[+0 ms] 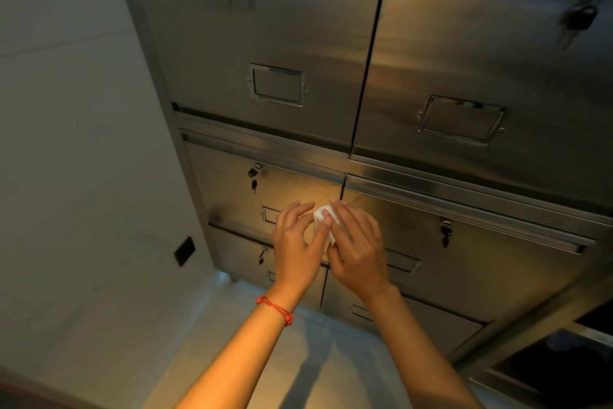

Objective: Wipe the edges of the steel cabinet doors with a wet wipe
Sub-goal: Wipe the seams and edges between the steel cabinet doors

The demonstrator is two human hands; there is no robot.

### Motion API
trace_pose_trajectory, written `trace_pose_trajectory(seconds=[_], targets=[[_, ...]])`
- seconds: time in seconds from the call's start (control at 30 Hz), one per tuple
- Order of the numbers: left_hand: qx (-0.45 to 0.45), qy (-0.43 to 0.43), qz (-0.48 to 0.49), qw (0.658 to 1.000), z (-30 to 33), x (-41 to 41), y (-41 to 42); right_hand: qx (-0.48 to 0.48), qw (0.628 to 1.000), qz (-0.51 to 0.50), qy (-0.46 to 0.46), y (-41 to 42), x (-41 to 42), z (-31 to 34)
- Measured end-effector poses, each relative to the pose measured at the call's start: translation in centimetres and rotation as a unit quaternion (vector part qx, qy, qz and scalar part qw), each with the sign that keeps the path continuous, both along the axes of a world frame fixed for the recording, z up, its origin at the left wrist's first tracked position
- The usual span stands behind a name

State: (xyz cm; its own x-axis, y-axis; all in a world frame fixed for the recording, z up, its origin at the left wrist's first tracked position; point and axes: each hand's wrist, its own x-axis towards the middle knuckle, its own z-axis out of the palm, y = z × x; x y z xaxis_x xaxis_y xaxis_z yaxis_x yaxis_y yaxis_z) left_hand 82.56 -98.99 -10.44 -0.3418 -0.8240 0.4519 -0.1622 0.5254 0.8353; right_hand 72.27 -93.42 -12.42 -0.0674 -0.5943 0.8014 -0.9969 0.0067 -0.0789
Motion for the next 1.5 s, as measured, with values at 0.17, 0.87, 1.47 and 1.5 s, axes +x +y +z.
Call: trace_pose_trajectory(seconds=[0.17, 0.87, 1.47, 1.5], targets=[[-0.015, -0.03, -0.005, 0.999, -0.4, 0.0, -0.9, 0.029, 0.998, 0.028, -0.049, 0.3, -0.7, 0.7], [-0.126, -0.045, -0.032, 0.991, 2.3, -6.4, -2.4, -0.029, 0.989, 0.07, -0.127, -1.6, -7.8, 4.8], [-0.372, -0.071, 0.029, 0.925, 8.5, -10.3, -5.8, -0.138, 0.99, 0.012, 0.02, -2.0, -11.9, 11.7], [-0.376, -0.074, 0.027, 0.923, 8.9, -10.5, -6.3, -0.141, 0.99, 0.005, 0.026, -2.3, -12.0, 12.2]])
